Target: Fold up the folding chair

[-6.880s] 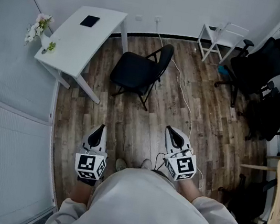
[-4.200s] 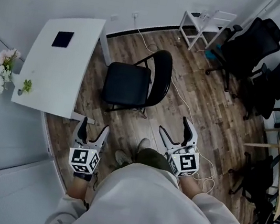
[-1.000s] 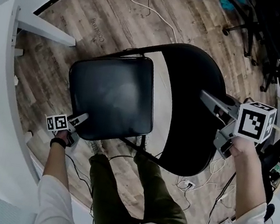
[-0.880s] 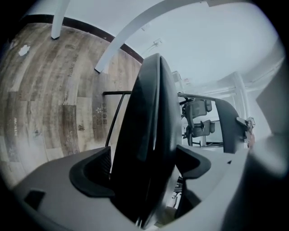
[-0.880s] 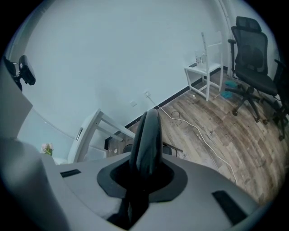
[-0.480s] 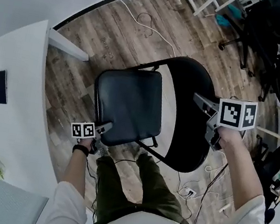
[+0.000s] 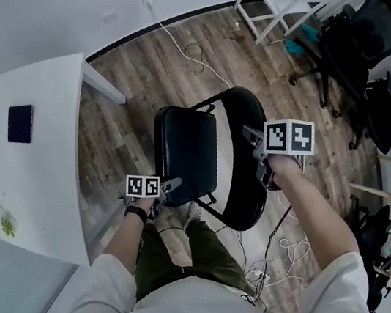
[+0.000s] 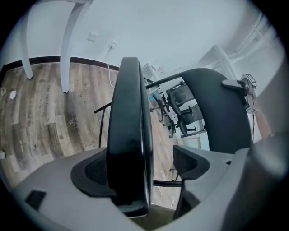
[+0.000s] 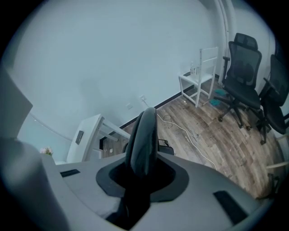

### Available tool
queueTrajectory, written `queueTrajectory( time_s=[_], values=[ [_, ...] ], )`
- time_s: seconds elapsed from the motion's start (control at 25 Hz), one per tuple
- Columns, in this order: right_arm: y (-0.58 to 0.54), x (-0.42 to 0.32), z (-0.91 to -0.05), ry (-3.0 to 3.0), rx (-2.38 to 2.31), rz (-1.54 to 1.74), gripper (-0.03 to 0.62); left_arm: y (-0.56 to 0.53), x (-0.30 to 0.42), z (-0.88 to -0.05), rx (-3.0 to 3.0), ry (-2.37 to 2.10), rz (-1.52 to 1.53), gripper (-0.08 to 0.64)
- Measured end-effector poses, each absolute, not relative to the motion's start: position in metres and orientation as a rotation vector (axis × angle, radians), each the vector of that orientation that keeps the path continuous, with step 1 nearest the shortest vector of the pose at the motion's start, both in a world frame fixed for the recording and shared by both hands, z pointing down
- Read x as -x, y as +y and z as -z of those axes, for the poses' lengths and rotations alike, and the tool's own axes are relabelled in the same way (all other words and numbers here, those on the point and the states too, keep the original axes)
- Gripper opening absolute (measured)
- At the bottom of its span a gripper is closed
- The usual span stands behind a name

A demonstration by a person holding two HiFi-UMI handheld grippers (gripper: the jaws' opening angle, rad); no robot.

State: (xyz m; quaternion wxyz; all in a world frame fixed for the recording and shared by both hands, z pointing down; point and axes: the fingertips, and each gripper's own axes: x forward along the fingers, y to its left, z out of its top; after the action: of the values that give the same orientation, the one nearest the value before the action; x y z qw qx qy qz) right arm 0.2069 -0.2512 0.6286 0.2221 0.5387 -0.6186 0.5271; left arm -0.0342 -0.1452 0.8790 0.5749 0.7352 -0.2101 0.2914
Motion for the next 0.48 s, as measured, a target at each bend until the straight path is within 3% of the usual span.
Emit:
queueTrajectory(
  time_s=[0.48],
  values=[
    [-0.242, -0.218, -0.594, -1.644, -1.520, -1.405, 0.100, -0.104, -0.087, -0.799, -1.769, -0.400, -0.660, 0.419]
  ],
)
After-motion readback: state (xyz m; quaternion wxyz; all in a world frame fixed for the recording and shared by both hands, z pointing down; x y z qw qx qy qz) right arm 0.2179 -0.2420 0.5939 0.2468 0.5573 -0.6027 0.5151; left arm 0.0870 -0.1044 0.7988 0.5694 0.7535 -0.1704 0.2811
